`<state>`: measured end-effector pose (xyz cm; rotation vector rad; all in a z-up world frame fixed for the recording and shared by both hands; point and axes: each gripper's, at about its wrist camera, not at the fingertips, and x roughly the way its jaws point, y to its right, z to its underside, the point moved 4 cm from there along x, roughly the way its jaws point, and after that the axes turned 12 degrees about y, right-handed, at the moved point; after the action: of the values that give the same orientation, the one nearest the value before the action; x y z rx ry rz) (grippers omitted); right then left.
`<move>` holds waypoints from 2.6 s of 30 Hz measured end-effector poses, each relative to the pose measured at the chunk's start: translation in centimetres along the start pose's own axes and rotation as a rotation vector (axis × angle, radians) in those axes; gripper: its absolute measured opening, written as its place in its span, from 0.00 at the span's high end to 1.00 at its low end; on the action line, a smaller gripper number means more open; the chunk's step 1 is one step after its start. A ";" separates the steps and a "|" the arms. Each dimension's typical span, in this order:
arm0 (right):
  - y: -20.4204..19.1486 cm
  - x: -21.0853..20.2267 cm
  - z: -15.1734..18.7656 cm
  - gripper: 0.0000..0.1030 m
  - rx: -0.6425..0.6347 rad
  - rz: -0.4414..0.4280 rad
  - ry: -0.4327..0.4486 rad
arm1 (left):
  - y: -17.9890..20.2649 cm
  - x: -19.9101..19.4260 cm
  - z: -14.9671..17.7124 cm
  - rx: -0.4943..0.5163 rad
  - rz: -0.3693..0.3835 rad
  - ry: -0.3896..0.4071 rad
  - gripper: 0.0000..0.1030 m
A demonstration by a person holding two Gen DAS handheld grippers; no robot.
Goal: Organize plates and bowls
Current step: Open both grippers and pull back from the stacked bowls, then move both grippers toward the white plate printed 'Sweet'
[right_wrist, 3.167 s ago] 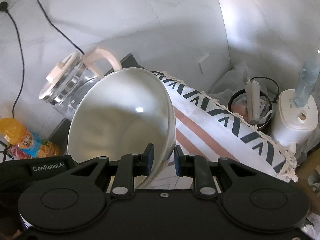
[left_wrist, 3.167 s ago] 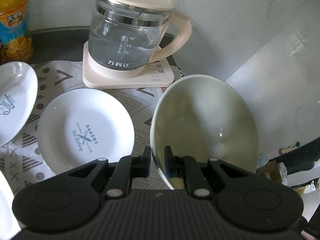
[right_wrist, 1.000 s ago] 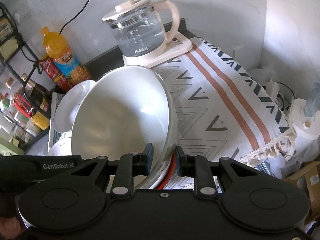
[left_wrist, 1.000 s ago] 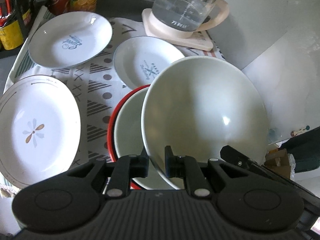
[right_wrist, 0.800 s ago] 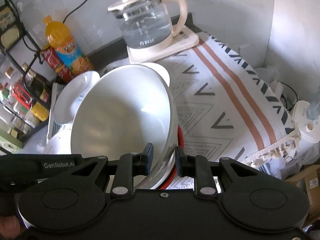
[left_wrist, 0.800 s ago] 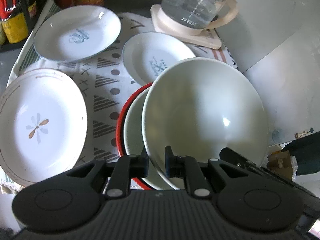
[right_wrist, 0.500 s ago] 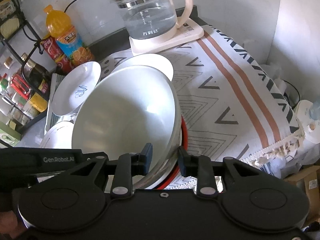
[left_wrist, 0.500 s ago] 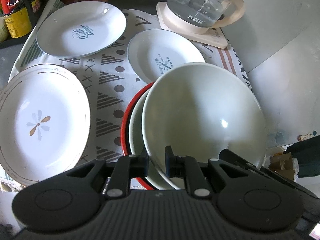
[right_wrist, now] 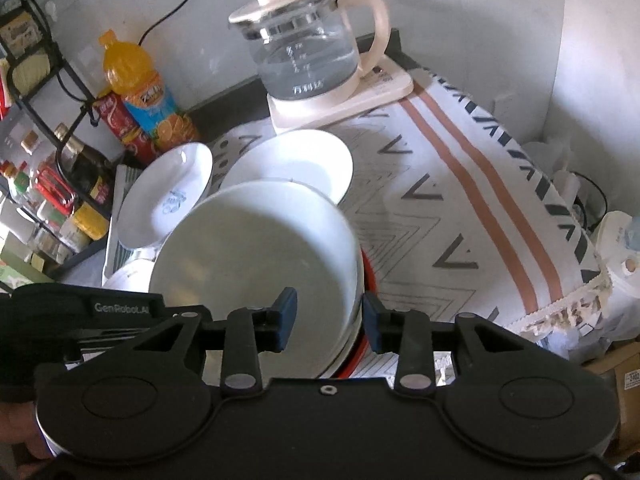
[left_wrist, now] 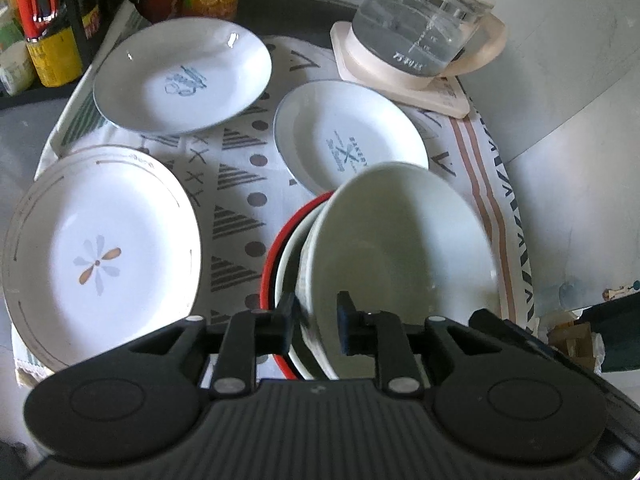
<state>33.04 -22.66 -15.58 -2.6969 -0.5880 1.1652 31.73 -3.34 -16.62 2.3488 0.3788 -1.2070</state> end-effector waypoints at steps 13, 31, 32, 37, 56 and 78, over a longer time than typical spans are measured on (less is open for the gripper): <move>-0.5 -0.7 -0.7 0.65 0.007 -0.056 0.042 | -2.0 -3.2 -0.4 -0.006 -0.075 0.112 0.42; -6.6 -0.4 0.3 0.17 -0.129 -0.230 0.010 | -7.6 -7.1 1.3 -0.146 -0.240 0.168 0.26; -6.9 -0.4 0.3 0.16 -0.137 -0.239 0.009 | -7.9 -7.3 1.4 -0.152 -0.248 0.170 0.26; -8.1 -0.5 0.6 0.13 -0.157 -0.281 -0.002 | -9.2 -8.2 1.9 -0.187 -0.277 0.176 0.25; -14.0 1.3 0.2 0.08 -0.237 -0.324 -0.008 | -14.8 -8.5 -0.5 -0.231 -0.291 0.201 0.20; -18.1 7.7 -1.8 0.12 -0.111 -0.142 0.019 | -20.3 -2.4 -9.2 -0.153 -0.135 0.199 0.20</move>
<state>33.84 -2.92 -14.37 -2.7005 -0.8505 1.1006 27.65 18.71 -15.69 2.3455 0.6821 -0.9668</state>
